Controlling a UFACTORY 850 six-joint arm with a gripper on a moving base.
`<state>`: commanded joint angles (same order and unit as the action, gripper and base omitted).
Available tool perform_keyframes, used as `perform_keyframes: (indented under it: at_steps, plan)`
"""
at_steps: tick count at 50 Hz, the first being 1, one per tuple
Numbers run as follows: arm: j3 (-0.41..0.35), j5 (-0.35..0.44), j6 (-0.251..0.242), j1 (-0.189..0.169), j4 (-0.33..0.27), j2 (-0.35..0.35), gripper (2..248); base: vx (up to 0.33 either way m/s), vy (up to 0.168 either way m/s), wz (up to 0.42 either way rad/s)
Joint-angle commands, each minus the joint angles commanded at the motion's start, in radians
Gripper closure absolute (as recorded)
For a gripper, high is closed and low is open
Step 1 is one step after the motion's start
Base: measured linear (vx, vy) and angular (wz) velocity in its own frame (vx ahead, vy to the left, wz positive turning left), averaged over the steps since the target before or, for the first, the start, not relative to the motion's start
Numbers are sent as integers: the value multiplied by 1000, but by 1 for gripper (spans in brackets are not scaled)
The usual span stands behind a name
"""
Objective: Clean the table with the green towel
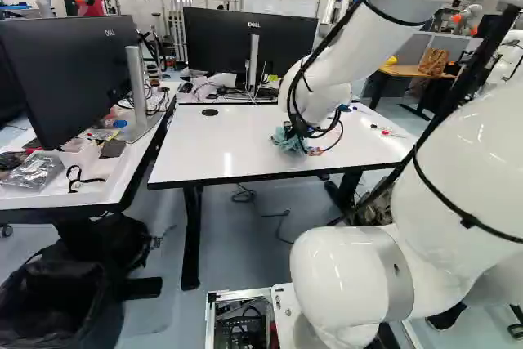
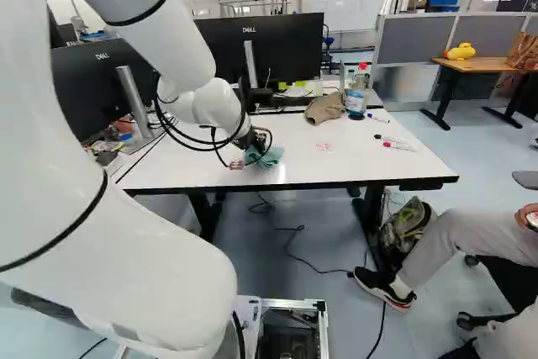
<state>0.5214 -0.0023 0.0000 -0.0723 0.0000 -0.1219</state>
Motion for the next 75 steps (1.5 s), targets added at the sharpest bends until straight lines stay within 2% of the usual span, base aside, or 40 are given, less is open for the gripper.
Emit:
perform_keyframes:
  at_steps: [9,32,48,60,75]
  plan:
    - [8,0,0,0,0,35,200,0,0,0]
    - [9,0,0,-2,0,35,200,0,0,0]
    - [26,0,0,-50,0,53,200,0,0,0]
    - [70,0,0,-85,0,98,200,0,0,0]
    - [147,0,0,-84,0,172,200,0,0,0]
